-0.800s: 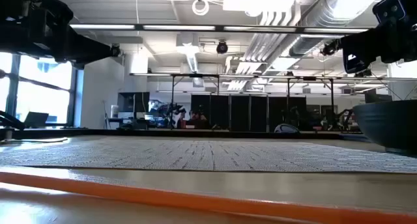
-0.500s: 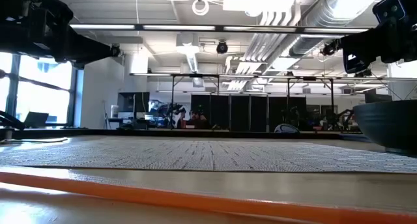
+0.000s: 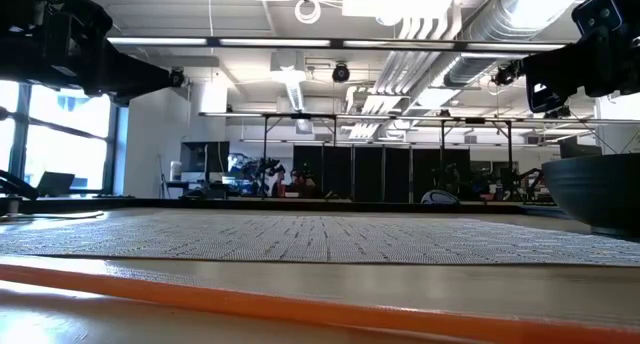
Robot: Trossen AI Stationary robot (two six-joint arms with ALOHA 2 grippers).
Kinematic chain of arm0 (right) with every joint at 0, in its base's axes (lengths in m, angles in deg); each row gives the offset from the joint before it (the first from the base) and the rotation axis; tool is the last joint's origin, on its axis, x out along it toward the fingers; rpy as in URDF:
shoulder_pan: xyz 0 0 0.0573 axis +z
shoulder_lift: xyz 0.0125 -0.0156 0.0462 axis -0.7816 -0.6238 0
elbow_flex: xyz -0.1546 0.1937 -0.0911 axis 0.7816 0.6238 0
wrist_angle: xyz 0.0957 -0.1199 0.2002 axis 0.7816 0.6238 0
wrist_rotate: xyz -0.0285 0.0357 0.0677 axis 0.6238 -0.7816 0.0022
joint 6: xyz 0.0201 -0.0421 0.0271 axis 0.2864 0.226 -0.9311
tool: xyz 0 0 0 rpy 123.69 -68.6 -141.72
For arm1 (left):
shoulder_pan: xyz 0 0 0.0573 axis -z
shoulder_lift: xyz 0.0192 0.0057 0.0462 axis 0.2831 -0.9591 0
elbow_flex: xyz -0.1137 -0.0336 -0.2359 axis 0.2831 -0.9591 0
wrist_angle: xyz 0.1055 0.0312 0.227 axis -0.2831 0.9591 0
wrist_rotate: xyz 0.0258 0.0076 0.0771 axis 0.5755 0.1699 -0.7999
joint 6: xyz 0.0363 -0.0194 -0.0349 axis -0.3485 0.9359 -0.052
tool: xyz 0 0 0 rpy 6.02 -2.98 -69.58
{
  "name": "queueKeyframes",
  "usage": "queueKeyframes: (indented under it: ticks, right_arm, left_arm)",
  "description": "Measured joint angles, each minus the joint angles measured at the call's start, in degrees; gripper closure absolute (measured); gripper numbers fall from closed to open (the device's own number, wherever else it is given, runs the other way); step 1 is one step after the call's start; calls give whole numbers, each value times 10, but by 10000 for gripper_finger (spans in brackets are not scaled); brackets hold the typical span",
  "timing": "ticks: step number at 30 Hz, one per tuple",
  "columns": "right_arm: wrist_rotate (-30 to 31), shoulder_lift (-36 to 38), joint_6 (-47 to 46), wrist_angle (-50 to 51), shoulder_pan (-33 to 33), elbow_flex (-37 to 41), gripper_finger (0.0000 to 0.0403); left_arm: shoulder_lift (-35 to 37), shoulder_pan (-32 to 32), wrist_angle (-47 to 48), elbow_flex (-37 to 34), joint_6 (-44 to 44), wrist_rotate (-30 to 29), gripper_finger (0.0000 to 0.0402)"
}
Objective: Pick & Place Utensil
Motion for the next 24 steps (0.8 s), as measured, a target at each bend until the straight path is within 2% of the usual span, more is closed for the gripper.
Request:
queueKeyframes:
  ticks: [24]
  right_arm:
    - [0, 0, 0, 0, 0, 0, 391]
  left_arm:
    - [-8, 0, 0, 0, 0, 0, 282]
